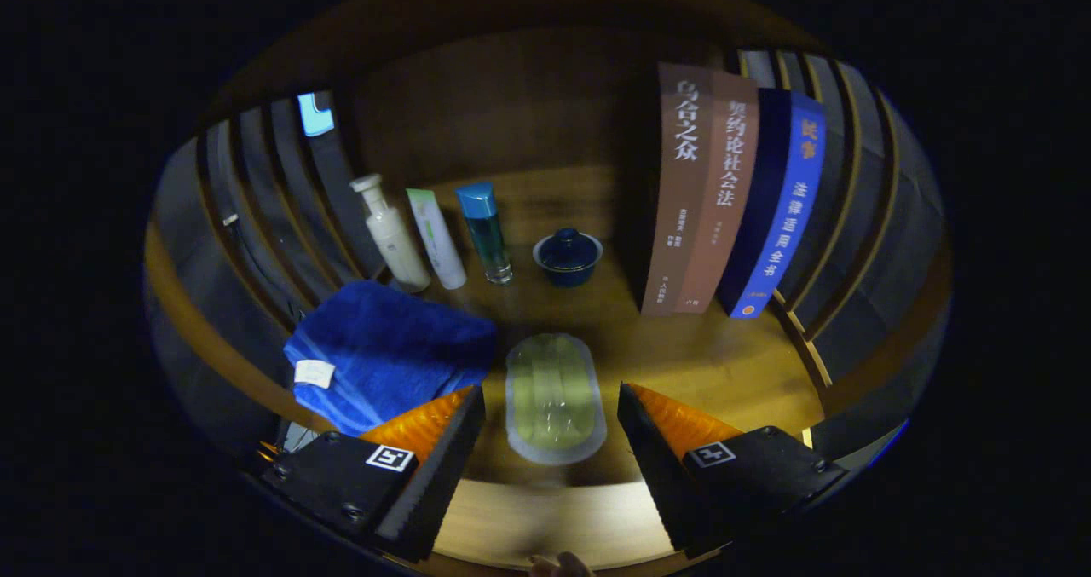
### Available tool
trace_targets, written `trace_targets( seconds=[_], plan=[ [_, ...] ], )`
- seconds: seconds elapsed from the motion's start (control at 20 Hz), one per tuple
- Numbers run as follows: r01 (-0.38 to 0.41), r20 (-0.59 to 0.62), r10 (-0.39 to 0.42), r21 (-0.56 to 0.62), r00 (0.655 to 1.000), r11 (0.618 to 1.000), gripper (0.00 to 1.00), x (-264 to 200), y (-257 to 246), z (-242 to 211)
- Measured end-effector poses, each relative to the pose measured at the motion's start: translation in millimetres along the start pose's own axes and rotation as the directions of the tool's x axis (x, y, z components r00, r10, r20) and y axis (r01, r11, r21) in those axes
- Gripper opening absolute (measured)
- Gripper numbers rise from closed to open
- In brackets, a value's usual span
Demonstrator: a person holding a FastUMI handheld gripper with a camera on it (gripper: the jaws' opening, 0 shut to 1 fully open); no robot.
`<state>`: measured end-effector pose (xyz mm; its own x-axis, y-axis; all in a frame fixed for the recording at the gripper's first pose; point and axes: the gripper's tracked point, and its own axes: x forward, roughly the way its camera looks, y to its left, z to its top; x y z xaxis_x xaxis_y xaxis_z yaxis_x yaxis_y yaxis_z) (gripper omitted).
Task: Pull open the drawer, take out the items inside it, and place them on the countertop above the cabinet.
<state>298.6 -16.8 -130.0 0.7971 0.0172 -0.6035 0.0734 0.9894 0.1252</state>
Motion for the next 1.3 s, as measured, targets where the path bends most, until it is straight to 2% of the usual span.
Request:
trace_targets(
  seconds=[0.25,0.35,0.5,0.65,0.85,1.1,1.3],
  plan=[
    [-0.050,0.193,0.061,-0.059,0.979,0.997,1.00,-82.4,20.0,-14.1],
    [-0.059,0.297,0.076,-0.064,0.952,0.996,1.00,-121.8,27.9,-16.8],
    [-0.065,0.443,0.088,-0.067,0.892,0.996,0.99,-176.7,32.3,-33.2],
    [-0.051,0.481,0.079,-0.070,0.873,0.996,0.99,-207.9,25.4,-76.3],
    [-0.047,0.470,0.068,-0.057,0.880,0.997,0.99,-212.8,15.7,-145.3],
    [-0.006,0.371,0.017,-0.031,0.928,0.999,0.99,-192.1,-0.8,-230.2],
    [0.015,0.295,-0.007,-0.025,0.955,1.000,1.00,-163.4,-11.1,-268.9]
  ],
)
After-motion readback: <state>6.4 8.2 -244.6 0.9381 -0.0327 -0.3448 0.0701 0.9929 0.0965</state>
